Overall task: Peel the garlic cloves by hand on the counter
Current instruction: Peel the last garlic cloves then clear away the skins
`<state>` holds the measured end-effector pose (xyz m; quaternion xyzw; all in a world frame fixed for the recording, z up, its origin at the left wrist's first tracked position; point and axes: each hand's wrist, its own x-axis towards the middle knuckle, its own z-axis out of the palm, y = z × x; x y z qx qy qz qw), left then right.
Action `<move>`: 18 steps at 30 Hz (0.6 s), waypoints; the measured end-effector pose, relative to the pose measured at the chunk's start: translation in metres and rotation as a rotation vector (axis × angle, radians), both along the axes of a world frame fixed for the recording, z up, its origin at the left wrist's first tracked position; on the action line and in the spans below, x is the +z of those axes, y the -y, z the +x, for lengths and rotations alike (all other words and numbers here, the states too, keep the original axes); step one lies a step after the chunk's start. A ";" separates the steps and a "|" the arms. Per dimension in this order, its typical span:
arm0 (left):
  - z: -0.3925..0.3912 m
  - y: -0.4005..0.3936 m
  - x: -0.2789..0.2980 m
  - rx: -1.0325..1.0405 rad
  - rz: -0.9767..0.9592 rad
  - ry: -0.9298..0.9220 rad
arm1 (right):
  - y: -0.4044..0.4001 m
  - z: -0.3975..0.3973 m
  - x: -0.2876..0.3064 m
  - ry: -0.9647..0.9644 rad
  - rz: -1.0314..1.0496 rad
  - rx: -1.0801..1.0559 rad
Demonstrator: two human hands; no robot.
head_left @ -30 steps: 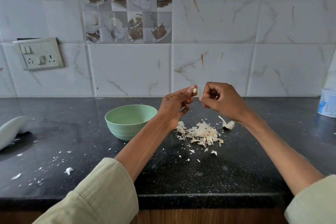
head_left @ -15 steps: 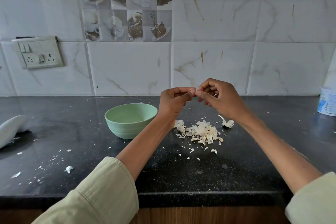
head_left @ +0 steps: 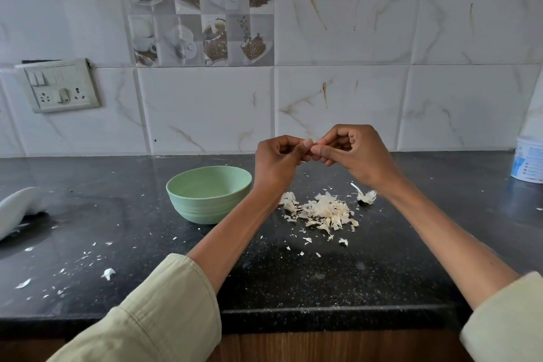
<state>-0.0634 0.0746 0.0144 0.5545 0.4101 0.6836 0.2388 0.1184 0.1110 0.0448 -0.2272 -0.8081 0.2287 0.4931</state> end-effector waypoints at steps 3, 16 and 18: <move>0.000 0.001 0.001 -0.032 -0.004 0.036 | 0.000 0.000 0.000 -0.018 -0.022 0.036; 0.009 0.005 0.002 0.166 0.016 -0.022 | 0.001 -0.005 -0.001 -0.082 -0.093 0.040; 0.012 0.007 0.002 0.220 0.024 -0.040 | 0.002 -0.007 -0.003 -0.096 -0.111 0.043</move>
